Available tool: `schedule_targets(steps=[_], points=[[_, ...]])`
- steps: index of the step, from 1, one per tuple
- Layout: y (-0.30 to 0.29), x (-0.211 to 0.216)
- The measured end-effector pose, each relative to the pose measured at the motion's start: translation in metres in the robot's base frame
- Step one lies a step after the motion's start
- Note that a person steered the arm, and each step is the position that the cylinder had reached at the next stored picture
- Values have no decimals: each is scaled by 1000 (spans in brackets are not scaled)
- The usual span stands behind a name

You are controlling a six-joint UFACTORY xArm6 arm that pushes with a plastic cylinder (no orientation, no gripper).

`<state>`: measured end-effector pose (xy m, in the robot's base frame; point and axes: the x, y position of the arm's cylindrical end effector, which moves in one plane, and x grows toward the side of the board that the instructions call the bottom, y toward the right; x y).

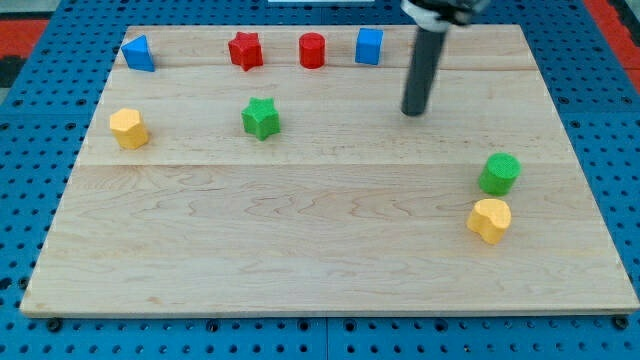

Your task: Slide the green star in between the green circle and cube

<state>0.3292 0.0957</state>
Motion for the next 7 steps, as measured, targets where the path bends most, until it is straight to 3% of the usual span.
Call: schedule_targets(steps=[1,2,3,4,5,6,7], points=[[-70,-44],[-217,-36],[-252,29],[-209,61],[-196,33],[-126,70],[-61,70]])
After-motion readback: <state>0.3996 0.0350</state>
